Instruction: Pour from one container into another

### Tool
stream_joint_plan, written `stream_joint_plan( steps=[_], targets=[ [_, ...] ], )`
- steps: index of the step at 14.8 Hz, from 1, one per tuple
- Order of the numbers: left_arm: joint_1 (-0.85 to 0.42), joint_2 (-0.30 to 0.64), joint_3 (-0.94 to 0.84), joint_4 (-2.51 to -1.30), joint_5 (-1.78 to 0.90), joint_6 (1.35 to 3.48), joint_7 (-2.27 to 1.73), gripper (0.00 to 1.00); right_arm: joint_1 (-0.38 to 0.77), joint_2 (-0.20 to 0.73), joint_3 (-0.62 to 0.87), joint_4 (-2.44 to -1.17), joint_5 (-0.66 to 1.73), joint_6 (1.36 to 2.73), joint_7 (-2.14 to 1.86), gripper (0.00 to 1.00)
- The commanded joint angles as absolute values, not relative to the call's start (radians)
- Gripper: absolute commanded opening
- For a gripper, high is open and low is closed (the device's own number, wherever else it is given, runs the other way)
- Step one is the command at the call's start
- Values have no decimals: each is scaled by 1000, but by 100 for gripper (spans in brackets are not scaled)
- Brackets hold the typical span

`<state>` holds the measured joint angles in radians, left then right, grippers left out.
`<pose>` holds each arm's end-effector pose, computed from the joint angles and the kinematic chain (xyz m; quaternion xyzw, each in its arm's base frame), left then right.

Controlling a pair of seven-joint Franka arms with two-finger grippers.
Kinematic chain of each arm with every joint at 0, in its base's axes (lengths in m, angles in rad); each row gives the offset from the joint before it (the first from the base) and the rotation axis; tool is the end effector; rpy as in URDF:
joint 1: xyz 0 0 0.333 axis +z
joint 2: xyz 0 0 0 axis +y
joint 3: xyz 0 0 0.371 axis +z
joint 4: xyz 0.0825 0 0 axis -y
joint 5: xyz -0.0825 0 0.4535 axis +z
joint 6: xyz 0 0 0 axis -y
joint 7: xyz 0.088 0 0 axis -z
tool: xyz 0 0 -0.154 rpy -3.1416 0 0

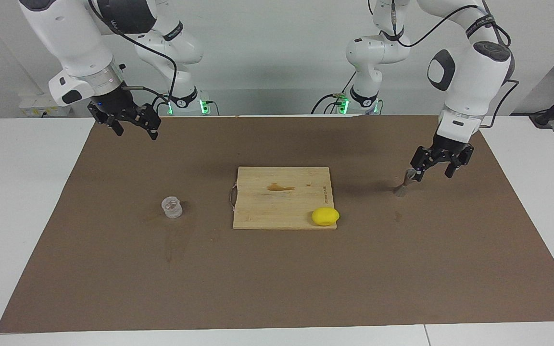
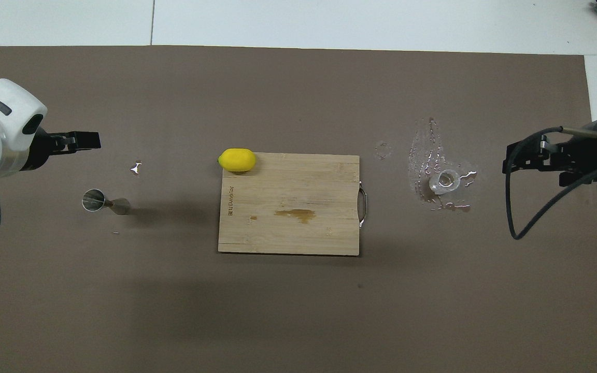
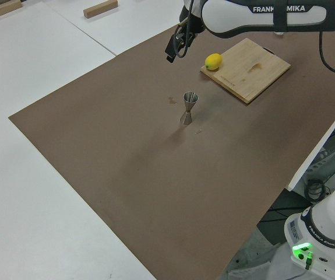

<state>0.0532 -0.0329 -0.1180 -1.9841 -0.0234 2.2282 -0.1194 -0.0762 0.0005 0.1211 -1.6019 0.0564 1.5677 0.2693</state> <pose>0.6473 -0.0442 0.4905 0.9899 0.0326 0.1366 0.0209 0.6202 0.0366 0.6154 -0.9931 0.1123 0.0215 0.0252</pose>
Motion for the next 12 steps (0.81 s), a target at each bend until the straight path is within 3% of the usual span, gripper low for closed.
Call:
stream_joint_plan(
  steps=[1, 8, 12],
  targets=[
    [40, -46, -109, -1999, -15, 2250, -123, 100, -95, -5, 129, -1608, 84, 1555, 244, 100],
    [23, -49, -109, -2000, -14, 2234, -129, 100, -95, -5, 129, -1608, 84, 1555, 242, 100],
    [-108, -60, -115, -1994, -14, 2092, -149, 100, -95, -5, 129, -1608, 84, 1555, 244, 100]
  ],
)
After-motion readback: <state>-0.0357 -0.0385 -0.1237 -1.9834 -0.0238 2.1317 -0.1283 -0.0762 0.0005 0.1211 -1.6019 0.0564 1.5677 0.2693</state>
